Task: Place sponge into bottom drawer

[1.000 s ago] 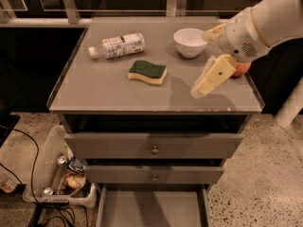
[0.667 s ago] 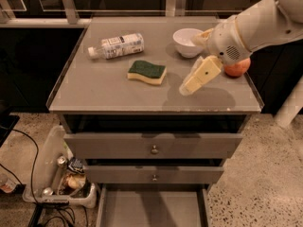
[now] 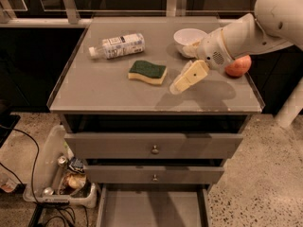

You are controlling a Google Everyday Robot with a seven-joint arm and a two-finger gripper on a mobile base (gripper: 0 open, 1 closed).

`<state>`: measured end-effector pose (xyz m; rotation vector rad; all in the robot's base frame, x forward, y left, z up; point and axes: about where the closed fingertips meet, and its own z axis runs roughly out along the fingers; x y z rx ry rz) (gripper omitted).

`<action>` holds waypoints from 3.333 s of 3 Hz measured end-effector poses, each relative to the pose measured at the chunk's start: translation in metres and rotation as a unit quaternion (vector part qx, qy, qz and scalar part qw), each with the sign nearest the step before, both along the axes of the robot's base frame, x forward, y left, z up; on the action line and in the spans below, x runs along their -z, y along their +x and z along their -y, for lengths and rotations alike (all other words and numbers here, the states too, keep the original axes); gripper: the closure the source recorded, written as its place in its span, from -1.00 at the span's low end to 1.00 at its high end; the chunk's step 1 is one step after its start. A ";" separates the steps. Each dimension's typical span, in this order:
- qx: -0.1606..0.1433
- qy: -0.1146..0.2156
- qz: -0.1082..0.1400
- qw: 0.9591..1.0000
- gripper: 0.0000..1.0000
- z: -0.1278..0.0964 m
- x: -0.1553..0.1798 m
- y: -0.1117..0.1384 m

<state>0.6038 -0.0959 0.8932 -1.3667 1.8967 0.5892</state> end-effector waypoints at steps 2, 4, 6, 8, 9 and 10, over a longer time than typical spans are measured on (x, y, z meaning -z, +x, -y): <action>-0.003 0.003 -0.021 1.000 -1.00 -0.027 0.019 0.029; 0.002 -0.041 -0.025 0.999 -1.00 -0.047 0.049 0.055; 0.031 -0.058 -0.044 0.997 -0.96 -0.049 0.071 0.073; 0.032 -0.057 -0.046 0.997 -0.14 -0.050 0.072 0.073; 0.032 -0.057 -0.046 0.997 0.32 -0.050 0.072 0.073; 0.032 -0.057 -0.046 0.997 0.80 -0.050 0.072 0.073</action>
Offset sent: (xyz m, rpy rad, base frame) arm 0.0472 0.0454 -0.0263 -0.0094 0.0513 0.0119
